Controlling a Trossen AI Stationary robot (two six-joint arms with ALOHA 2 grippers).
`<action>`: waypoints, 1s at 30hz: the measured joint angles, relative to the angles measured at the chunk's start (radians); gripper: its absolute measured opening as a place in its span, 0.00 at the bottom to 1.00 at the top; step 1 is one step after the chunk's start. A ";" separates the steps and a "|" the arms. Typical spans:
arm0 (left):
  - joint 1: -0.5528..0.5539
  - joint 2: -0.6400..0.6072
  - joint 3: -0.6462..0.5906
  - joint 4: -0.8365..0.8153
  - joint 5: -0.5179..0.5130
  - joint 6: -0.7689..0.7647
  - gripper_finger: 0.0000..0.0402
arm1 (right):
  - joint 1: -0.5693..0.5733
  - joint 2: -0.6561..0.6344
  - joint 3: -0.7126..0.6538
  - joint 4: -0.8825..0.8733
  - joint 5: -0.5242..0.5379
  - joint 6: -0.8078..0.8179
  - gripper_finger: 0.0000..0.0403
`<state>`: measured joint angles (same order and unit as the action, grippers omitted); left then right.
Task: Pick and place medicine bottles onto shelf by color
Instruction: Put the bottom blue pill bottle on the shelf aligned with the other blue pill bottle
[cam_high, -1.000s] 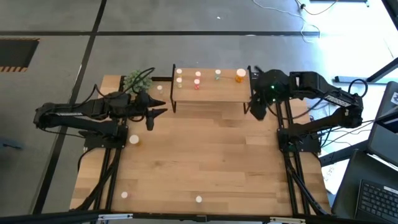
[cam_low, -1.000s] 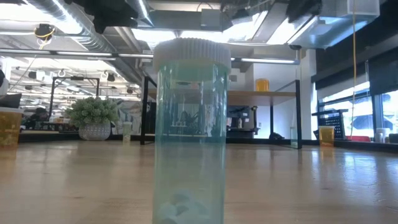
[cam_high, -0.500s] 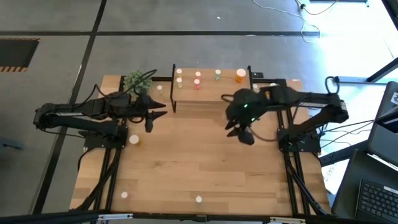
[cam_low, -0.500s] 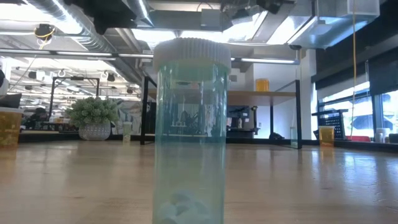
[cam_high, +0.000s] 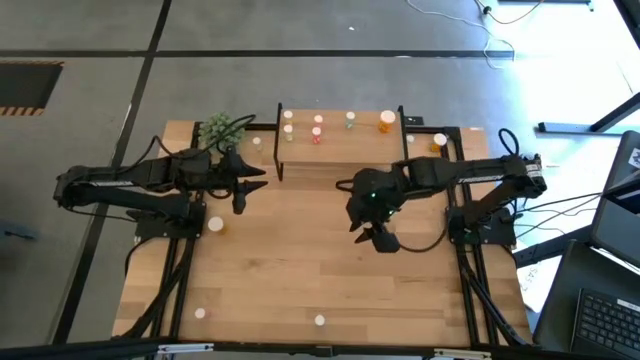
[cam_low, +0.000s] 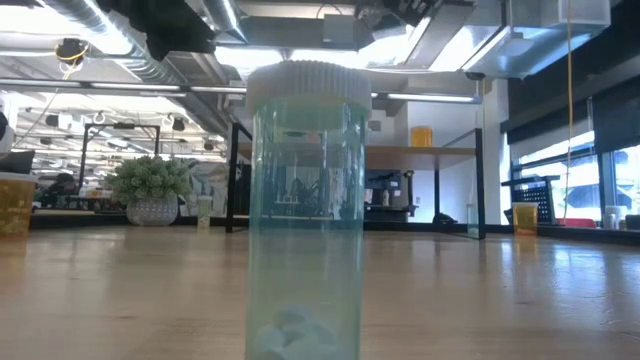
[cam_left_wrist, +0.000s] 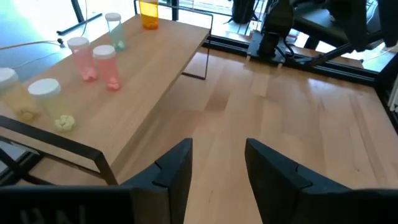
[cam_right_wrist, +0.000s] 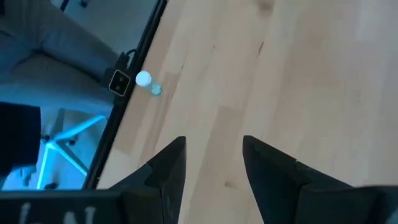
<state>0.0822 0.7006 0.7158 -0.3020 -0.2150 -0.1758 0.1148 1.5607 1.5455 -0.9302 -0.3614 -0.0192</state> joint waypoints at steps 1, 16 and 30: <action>0.000 0.000 0.000 -0.001 0.000 0.001 0.35 | 0.011 0.006 0.000 0.004 0.000 0.013 0.40; -0.001 -0.010 0.000 -0.004 0.421 0.115 0.35 | 0.223 0.207 0.000 0.295 0.099 0.195 0.40; 0.000 -0.015 0.000 -0.004 0.447 0.160 0.35 | 0.328 0.384 0.001 0.464 0.106 0.230 0.40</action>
<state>0.0822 0.6857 0.7155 -0.3061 0.2321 -0.0161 0.4432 1.9443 1.5461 -0.4667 -0.2552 0.2103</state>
